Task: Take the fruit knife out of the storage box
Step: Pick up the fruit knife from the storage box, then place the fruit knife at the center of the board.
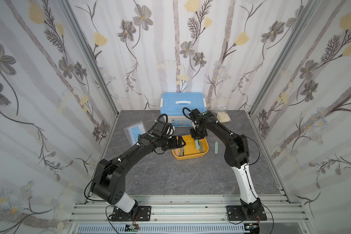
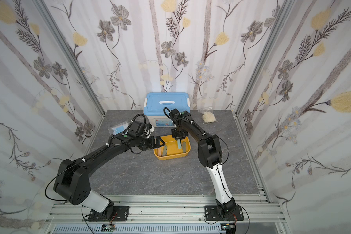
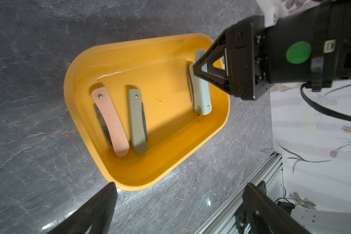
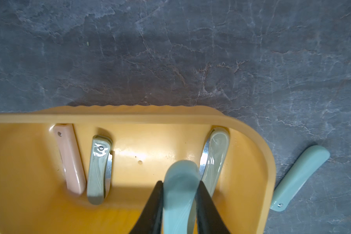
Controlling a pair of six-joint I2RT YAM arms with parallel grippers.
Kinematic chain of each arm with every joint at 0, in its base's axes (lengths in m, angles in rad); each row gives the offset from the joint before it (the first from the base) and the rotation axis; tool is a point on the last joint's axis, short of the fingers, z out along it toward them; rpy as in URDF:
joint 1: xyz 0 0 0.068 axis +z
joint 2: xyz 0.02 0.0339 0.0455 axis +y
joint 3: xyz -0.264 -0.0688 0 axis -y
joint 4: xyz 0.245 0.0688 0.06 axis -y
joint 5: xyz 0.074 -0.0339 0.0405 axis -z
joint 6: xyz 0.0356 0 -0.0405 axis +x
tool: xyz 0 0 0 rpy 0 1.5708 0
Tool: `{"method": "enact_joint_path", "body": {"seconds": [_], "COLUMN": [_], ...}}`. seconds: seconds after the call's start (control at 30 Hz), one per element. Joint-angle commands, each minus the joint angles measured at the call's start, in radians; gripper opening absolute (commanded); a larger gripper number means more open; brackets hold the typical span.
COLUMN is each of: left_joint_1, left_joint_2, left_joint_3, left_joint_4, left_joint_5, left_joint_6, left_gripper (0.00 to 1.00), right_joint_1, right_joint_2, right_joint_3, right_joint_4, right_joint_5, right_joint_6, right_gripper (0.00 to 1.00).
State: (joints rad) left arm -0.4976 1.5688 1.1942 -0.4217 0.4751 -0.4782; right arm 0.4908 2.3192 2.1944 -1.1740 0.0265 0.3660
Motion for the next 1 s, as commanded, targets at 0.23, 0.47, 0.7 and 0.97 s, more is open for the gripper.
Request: {"method": "enact_joint_path", "body": {"seconds": [0.23,0.47,0.7,0.97], "left_joint_1": [-0.015,-0.063,-0.107,-0.135], "left_joint_2": [0.081,0.175,0.265,0.324], "left_joint_3": [0.127,0.242,0.346,0.387], "left_joint_4": [0.006,-0.004,-0.012,-0.010], "left_joint_5": [0.025,0.032,0.041,0.051], "left_joint_6": [-0.003,0.004,0.001,0.000], "left_gripper": [1.00,1.00,1.00,1.00], "right_joint_1": [-0.044,-0.103,-0.166,-0.205], "right_joint_2": [-0.078,-0.118,-0.153,-0.128], "right_joint_3": [0.018,0.005,-0.079,-0.136], "right_joint_4": [-0.063,-0.098,-0.098,-0.086], "right_joint_5": [0.017,0.024,0.036,0.040], "right_joint_6": [-0.015,-0.020,-0.033,-0.044], "right_gripper": [0.22,0.22,0.22,0.21]}}
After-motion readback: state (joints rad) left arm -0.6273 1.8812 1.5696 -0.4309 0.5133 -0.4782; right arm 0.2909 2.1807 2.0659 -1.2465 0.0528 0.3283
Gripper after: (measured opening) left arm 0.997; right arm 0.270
